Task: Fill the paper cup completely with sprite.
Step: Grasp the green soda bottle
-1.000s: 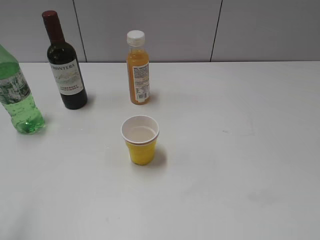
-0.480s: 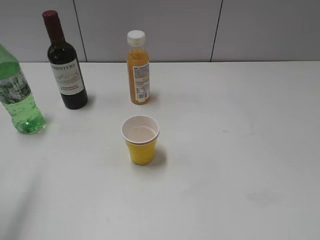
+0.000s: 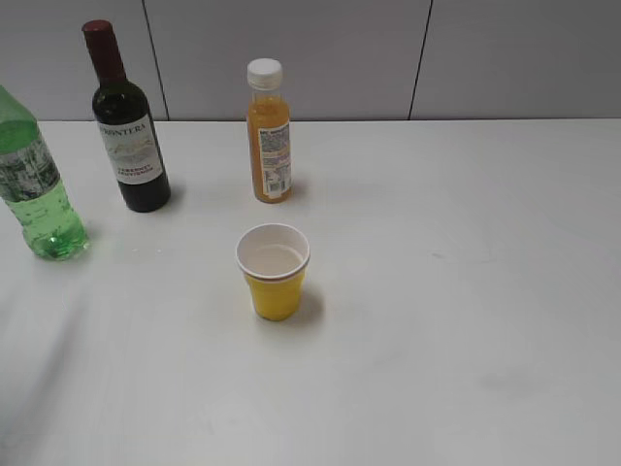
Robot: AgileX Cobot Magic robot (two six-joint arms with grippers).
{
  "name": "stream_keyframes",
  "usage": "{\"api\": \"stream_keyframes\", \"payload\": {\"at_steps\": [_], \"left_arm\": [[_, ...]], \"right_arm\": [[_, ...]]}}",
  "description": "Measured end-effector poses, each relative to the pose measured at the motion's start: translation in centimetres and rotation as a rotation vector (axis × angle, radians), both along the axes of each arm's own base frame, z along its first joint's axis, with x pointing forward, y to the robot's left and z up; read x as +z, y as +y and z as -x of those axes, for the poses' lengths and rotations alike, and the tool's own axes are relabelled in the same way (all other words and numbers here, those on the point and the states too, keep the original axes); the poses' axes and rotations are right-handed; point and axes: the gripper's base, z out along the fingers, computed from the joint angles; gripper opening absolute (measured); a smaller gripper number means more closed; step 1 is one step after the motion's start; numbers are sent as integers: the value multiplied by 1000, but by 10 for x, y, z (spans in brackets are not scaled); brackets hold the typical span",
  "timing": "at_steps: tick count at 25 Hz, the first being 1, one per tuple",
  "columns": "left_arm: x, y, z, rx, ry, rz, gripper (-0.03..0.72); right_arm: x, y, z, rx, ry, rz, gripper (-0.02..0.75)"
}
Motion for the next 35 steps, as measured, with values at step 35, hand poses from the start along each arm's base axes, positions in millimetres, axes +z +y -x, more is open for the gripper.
{"api": "stream_keyframes", "payload": {"at_steps": [35], "left_arm": [[-90,-6,-86,-21,-26,1,664]], "right_arm": [[0,0,0,0,0,0,585]]}}
